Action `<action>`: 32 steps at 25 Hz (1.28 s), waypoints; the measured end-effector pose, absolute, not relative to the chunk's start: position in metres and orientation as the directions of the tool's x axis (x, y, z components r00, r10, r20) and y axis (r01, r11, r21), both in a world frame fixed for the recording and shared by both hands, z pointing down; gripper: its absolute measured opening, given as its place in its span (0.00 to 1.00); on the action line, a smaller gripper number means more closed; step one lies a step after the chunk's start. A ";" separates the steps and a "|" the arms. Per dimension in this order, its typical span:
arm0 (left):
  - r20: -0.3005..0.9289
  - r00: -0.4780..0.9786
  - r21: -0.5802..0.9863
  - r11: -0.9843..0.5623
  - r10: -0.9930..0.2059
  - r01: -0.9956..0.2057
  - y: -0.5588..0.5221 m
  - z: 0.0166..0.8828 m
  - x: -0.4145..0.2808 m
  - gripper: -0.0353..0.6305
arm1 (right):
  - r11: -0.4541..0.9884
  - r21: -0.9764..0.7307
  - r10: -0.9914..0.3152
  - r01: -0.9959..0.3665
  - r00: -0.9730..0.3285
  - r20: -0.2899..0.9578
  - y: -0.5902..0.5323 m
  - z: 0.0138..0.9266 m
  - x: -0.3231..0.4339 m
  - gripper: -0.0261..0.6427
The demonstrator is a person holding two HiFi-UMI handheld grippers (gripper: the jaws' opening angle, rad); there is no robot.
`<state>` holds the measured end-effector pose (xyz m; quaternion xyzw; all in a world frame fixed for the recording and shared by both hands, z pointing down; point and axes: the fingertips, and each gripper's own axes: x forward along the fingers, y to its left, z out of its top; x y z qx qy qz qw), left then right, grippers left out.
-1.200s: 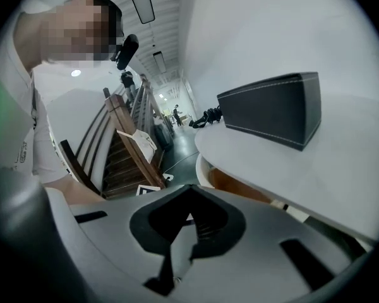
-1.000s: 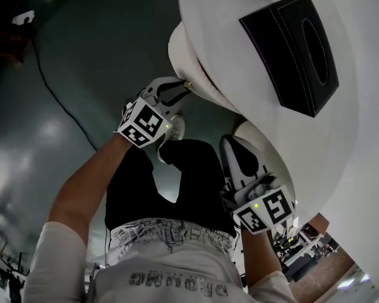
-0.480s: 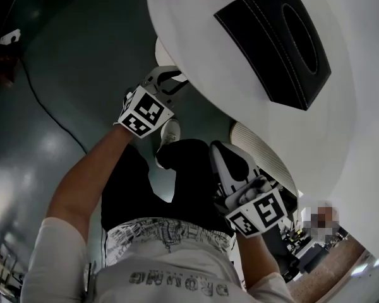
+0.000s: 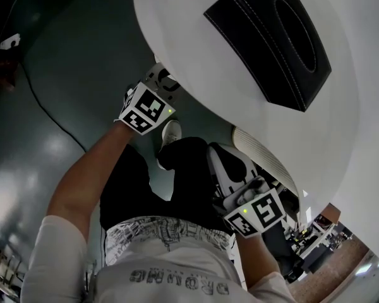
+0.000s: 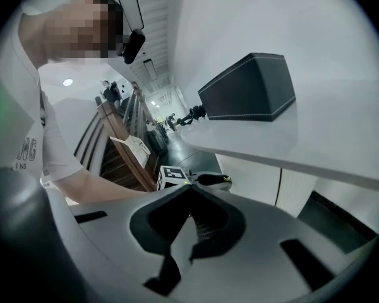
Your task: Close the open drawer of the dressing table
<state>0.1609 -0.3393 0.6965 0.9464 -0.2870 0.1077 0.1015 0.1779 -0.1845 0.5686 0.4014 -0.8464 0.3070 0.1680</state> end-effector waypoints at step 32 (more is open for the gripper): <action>0.295 0.696 0.134 -0.693 -0.654 -0.708 -0.268 0.519 0.074 0.32 | 0.586 -0.396 -0.582 -0.707 -0.707 0.401 -0.201 0.430 0.162 0.05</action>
